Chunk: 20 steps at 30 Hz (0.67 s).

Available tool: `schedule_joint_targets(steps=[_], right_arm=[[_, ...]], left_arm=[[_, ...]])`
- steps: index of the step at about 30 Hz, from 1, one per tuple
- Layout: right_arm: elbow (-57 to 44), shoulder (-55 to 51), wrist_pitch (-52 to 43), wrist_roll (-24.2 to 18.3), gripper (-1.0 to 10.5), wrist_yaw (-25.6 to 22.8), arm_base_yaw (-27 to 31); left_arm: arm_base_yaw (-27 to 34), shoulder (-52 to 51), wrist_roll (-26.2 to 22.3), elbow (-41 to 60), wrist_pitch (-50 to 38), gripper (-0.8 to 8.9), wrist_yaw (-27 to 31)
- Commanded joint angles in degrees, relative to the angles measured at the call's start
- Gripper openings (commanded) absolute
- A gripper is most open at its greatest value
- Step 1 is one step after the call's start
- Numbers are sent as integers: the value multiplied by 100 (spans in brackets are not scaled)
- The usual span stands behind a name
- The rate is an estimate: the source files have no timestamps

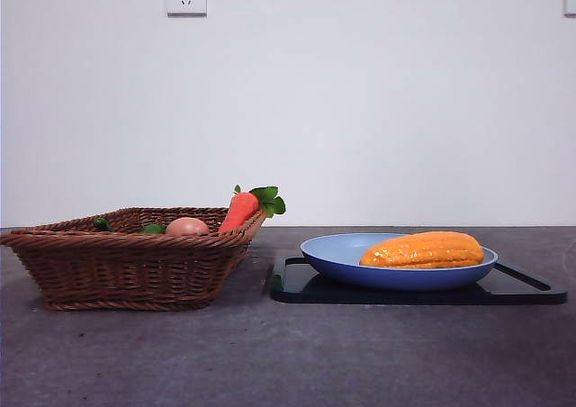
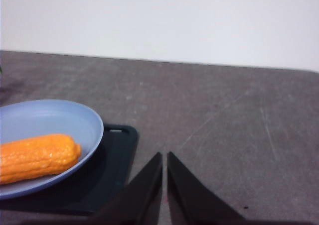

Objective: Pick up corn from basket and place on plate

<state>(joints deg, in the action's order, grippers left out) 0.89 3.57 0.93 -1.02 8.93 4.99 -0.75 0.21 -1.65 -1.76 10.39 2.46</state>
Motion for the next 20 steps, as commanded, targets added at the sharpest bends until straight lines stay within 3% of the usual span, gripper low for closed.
schedule_joint_targets(steps=[1,6,9,20], right_arm=[[-35,-214,267,103,2,2,2],[-35,-337,881,107,2,0,-4],[-35,-337,855,299,2,7,-2],[-35,-337,811,295,2,-2,-2]], left_arm=[[11,-4,-28,155,31,8,-26],[9,-4,-26,155,31,8,-26],[11,-2,-28,155,31,8,-26],[11,-4,-26,155,31,8,-28]])
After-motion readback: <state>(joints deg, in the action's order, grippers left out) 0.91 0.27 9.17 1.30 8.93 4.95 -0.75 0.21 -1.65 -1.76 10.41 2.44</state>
